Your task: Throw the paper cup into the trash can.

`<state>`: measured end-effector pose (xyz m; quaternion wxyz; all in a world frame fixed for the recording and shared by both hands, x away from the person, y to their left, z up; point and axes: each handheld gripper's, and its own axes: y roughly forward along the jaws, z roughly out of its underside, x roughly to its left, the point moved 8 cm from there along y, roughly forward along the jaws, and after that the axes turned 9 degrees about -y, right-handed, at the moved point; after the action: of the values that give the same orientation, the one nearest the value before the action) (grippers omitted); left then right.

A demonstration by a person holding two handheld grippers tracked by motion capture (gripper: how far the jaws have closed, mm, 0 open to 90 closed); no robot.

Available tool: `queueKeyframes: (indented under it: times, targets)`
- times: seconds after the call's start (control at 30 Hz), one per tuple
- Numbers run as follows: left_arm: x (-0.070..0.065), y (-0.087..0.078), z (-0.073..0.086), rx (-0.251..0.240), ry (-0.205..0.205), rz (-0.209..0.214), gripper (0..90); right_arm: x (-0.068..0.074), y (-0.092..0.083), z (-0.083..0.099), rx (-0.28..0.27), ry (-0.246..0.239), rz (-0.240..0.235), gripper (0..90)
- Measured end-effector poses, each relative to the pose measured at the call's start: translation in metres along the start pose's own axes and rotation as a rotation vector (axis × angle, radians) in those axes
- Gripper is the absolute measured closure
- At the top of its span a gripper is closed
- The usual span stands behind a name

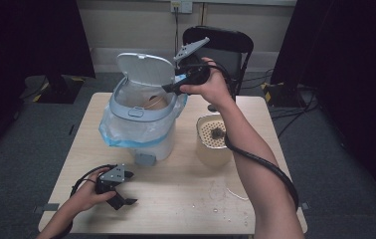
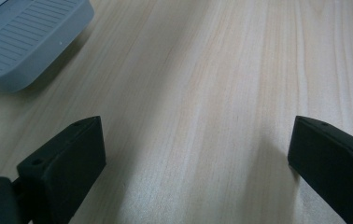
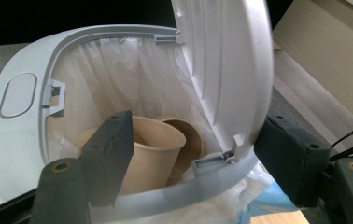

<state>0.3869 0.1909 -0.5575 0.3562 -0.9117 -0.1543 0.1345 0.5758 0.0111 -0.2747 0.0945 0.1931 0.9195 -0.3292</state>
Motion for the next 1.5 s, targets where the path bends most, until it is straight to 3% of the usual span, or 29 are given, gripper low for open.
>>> queueKeyframes:
  times: [0.33, 0.93, 1.5]
  targets:
    - [0.0, 0.0, 0.0, 0.0, 0.0, 0.0, 3.4, 0.004, -0.005, 0.0, -0.026, 0.013, -0.031, 27.9]
    - [0.0, 0.0, 0.0, 0.0, -0.002, 0.001, 3.3, 0.016, -0.007, 0.002, 0.028, -0.068, -0.095, 29.6]
    - [0.0, 0.0, 0.0, 0.0, -0.001, 0.0, 3.3, 0.013, -0.007, 0.001, -0.026, -0.049, -0.065, 30.6]
